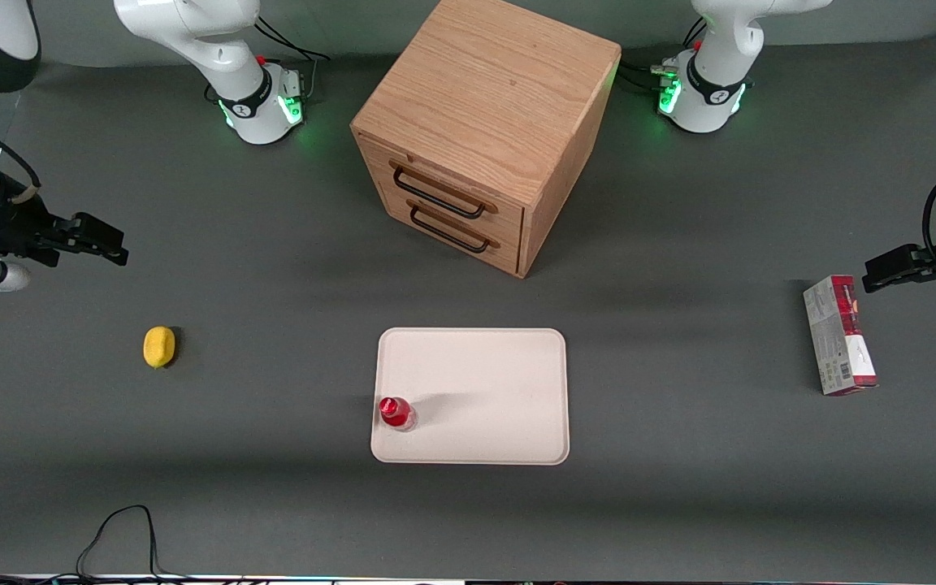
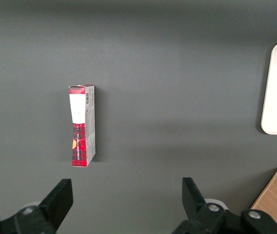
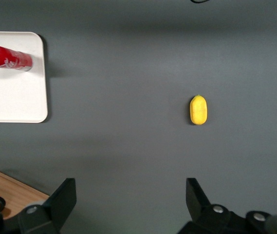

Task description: Place coke bottle on tray

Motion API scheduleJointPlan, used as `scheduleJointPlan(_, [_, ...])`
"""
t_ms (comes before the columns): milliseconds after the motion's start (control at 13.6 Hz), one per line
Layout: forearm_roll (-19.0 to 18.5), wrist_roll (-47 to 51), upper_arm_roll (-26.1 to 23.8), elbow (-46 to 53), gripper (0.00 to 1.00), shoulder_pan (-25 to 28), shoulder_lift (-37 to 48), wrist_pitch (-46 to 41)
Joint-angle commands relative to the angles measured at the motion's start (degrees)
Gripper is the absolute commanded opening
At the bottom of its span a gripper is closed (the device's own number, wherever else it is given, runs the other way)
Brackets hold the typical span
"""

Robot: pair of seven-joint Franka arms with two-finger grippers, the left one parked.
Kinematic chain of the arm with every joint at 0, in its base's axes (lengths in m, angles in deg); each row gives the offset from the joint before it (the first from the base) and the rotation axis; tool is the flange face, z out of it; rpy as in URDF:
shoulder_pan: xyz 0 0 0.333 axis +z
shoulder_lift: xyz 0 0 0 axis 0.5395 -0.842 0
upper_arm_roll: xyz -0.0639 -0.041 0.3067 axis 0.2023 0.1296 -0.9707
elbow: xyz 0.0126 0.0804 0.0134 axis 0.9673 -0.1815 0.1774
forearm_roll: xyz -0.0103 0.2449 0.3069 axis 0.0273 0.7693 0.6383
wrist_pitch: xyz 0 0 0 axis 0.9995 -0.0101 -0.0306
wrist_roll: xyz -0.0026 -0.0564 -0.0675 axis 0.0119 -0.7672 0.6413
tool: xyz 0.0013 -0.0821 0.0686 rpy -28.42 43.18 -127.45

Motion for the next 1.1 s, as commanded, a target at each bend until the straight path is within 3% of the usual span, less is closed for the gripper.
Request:
scheduleJointPlan(0, [1.4,-1.5,1.5,-2.3,1.00,0.1,1.6,1.8])
scheduleJointPlan(220, [1.0,-5.0,3.7,-1.4,1.00,0.1,1.1,1.8])
scheduleJointPlan(513, [1.0,-0.3,3.5,-0.5,1.00,0.2,0.8,1.2])
scheduleJointPlan(1026, [1.0,-0.5,3.6,-0.6,1.00,0.2,0.8,1.1])
